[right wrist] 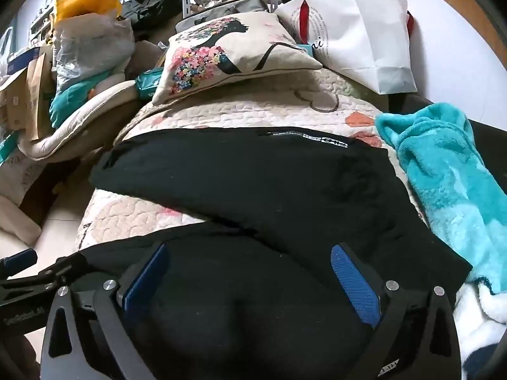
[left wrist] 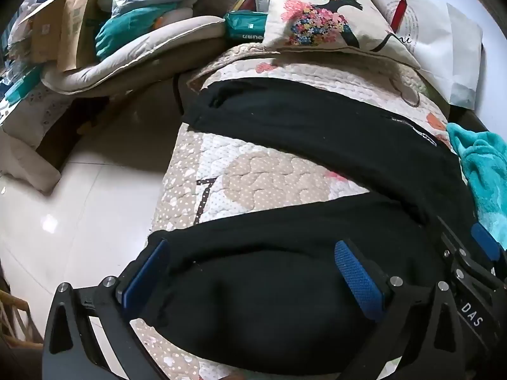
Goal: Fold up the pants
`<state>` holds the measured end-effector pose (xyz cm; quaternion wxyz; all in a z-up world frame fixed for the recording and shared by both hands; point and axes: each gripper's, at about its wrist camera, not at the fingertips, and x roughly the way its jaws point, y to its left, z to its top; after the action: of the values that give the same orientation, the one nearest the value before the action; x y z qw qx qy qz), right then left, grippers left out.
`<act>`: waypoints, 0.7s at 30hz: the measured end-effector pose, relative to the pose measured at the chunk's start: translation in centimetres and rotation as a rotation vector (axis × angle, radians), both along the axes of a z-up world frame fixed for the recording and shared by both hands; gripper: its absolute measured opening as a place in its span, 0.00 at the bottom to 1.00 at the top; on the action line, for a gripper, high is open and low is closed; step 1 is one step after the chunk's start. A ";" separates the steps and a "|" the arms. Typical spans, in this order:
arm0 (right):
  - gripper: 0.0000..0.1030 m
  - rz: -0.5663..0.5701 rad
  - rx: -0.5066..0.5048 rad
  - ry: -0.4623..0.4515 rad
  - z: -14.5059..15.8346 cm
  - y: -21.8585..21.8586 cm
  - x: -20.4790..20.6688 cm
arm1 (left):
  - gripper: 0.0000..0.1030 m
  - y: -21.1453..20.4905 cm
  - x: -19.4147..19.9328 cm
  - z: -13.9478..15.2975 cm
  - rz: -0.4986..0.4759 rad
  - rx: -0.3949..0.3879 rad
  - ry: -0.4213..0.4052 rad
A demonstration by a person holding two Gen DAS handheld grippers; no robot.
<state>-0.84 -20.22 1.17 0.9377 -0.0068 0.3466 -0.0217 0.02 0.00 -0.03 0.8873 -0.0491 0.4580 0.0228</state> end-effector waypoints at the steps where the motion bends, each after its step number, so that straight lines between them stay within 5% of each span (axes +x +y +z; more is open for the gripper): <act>1: 1.00 -0.001 0.003 -0.002 -0.1 -0.1 0.0 | 1.00 0.0 0.0 0.0 0.000 0.001 0.001; 21: 1.00 0.003 0.009 0.028 -0.9 0.4 0.2 | 1.00 0.0 0.3 -1.7 0.000 -0.066 0.086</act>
<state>-0.69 -19.81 0.31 0.9328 -0.0036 0.3598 -0.0186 0.28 0.00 -1.74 0.8646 -0.0776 0.4963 0.0099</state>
